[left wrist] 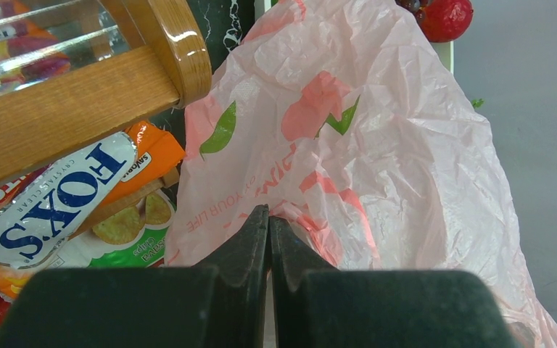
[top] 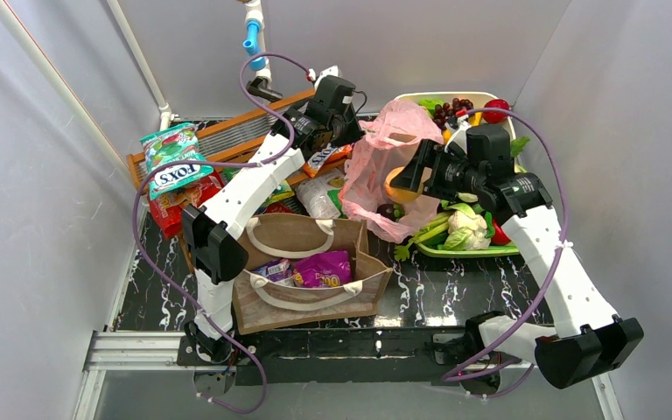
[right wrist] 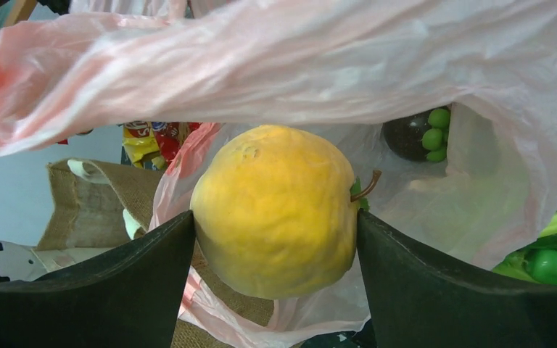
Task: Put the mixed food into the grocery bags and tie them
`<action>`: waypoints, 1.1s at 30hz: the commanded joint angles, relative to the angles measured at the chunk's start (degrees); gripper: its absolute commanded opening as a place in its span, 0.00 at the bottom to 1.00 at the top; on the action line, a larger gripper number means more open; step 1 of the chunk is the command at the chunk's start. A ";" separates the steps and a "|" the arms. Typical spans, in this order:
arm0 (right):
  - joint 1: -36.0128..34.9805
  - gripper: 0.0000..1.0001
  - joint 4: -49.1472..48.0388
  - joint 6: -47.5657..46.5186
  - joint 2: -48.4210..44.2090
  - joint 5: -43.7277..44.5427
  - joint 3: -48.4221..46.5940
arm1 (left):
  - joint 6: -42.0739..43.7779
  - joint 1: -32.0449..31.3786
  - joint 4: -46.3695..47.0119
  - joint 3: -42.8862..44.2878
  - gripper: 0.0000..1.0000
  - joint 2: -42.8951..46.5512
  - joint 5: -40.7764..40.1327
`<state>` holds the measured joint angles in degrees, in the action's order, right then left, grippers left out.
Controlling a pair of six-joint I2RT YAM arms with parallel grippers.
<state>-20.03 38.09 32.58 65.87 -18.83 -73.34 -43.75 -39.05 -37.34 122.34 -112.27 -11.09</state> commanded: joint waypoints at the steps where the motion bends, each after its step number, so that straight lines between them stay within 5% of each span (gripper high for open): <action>1: -1.34 0.87 1.75 -3.03 0.29 4.16 -4.67 | -0.20 0.41 -0.27 -0.34 0.00 2.57 -0.14; 23: -4.49 0.92 6.67 -9.68 -3.27 12.35 -7.15 | -0.29 0.40 -0.10 -2.43 0.00 3.73 -0.23; 33: -4.34 0.94 10.66 -12.05 -11.17 30.66 -1.26 | 0.06 0.71 0.61 -5.83 0.00 6.24 -1.06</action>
<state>-24.43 46.92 22.15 57.30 1.87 -76.82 -43.75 -39.00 -36.64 117.40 -110.85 -11.35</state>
